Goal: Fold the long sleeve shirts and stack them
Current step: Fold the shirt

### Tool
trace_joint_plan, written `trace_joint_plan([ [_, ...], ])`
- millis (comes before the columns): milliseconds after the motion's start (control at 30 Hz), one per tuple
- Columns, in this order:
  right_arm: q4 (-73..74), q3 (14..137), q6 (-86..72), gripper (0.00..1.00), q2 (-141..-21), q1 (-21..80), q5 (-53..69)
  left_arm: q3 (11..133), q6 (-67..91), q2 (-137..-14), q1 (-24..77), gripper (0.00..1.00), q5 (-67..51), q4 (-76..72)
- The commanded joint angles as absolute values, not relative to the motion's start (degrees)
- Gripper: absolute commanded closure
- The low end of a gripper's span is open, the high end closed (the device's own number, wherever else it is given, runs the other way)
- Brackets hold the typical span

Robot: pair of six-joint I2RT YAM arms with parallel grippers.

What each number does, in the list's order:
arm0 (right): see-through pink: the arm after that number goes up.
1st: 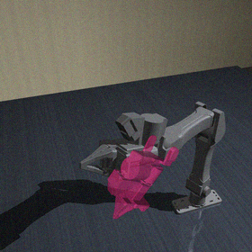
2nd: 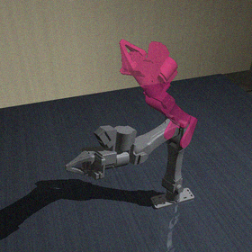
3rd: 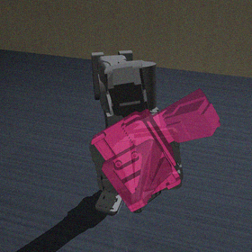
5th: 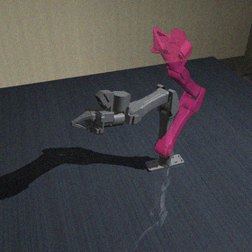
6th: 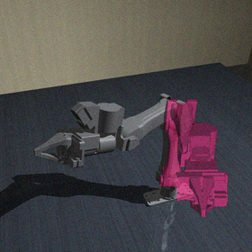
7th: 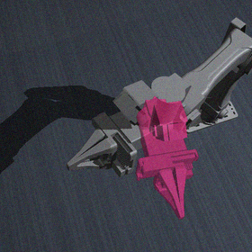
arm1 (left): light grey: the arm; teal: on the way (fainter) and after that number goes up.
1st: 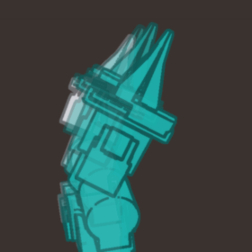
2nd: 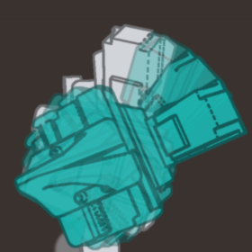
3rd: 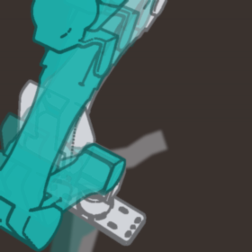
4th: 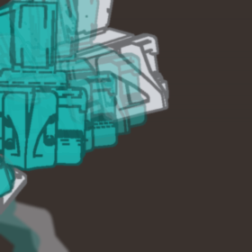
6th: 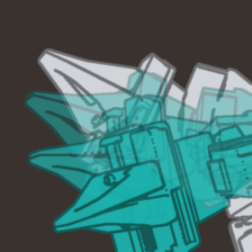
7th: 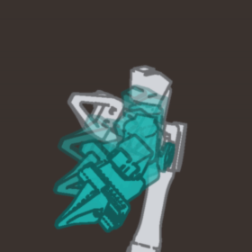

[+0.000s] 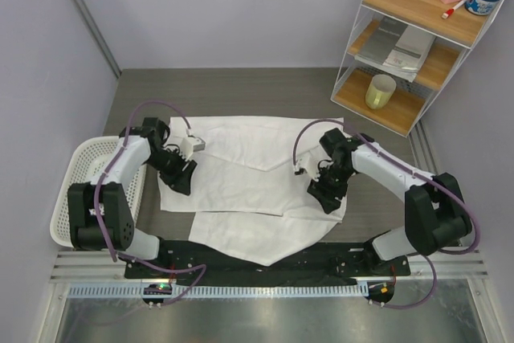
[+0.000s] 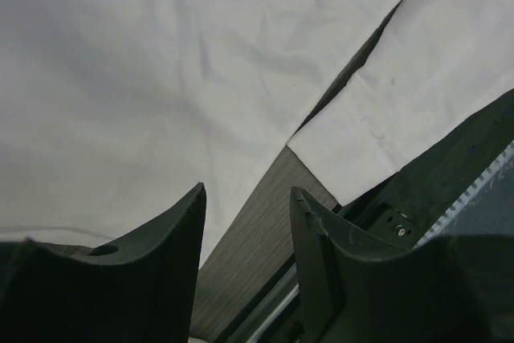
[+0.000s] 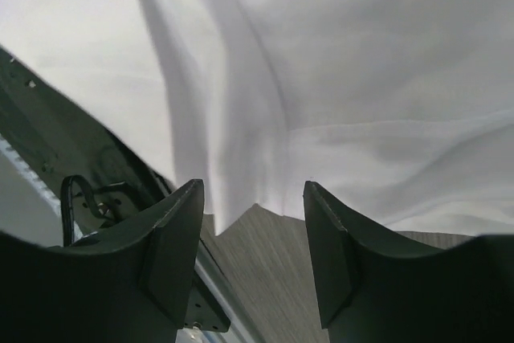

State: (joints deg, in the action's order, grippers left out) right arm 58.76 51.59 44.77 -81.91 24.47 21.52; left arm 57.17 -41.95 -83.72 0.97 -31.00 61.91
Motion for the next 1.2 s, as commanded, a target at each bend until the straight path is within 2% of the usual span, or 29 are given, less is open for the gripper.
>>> trace_joint_plan([
  [0,51.86,57.02,41.58,0.42,-88.82,16.81,18.98,60.11,-37.98,-84.37,0.26,0.52,-27.52,57.05],
  [133,51.16,66.77,39.29,0.43,-97.61,10.2,18.38,62.31,-32.36,-87.79,0.26,0.52,-25.32,50.73],
  [367,45.44,72.59,35.95,0.52,-107.74,9.67,10.29,63.98,-25.93,-97.02,0.26,0.55,-20.05,43.43],
  [567,42.36,78.22,33.84,0.53,-114.42,8.79,5.01,69.5,-22.5,-107.12,0.26,0.56,-17.14,39.9],
  [633,42.36,80.06,33.58,0.52,-114.78,8.44,4.66,71.27,-22.06,-108.63,0.18,0.56,-17.49,39.72],
  [767,42.89,81.56,33.84,0.41,-112.16,7.91,3.78,74.61,-21.97,-109.51,0.26,0.55,-17.93,41.04],
  [933,46.92,84.63,35.24,0.37,-106.45,7.03,5.18,76.99,-22.67,-106.18,0.26,0.55,-18.89,43.94],
  [1167,59.84,92.36,36.65,0.34,-101.34,7.29,25.47,78.4,-23.47,-98.88,0.26,0.53,-30.13,49.21],
])
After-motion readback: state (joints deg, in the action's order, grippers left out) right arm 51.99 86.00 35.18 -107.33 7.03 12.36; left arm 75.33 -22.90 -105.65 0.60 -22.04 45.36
